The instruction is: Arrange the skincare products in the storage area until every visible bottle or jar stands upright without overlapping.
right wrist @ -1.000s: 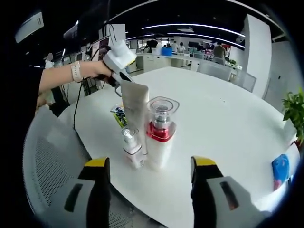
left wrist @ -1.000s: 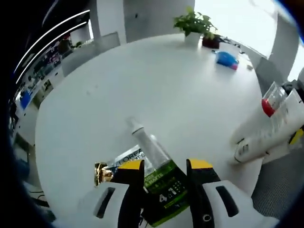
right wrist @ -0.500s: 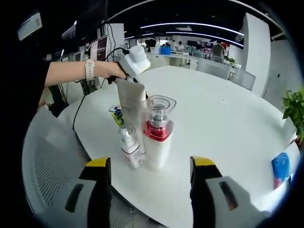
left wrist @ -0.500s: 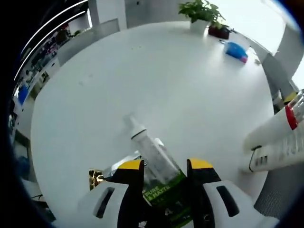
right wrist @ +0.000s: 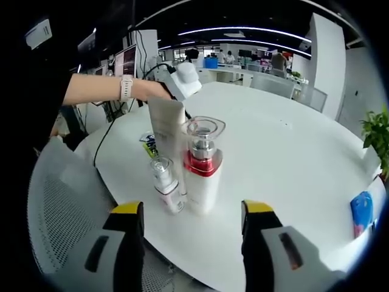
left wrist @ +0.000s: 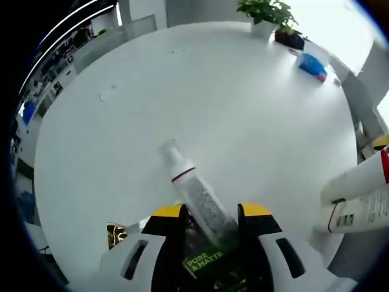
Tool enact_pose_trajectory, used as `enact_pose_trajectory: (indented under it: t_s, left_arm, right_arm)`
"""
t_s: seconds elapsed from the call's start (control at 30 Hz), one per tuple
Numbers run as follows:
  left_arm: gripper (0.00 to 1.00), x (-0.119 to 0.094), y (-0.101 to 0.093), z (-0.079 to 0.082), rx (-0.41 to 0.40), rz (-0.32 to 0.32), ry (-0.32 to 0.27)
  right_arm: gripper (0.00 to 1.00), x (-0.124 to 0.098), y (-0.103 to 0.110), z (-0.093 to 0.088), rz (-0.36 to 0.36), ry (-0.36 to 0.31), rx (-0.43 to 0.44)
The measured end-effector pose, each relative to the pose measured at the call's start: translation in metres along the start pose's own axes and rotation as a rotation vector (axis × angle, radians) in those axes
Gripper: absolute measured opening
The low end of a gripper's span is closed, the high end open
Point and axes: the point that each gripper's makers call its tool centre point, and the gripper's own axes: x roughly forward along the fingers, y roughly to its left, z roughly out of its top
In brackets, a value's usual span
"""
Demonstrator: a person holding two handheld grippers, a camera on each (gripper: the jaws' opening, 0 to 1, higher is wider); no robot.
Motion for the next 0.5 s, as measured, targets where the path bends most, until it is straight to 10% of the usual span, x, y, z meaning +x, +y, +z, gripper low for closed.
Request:
enact_pose_trajectory:
  t_s: [0.5]
  left_arm:
    - [0.23, 0.0057, -0.0037, 0.0023, -0.021, -0.02, 0.003]
  right_arm:
    - [0.63, -0.001, -0.0023, -0.0037, -0.005, 0.006, 0.008]
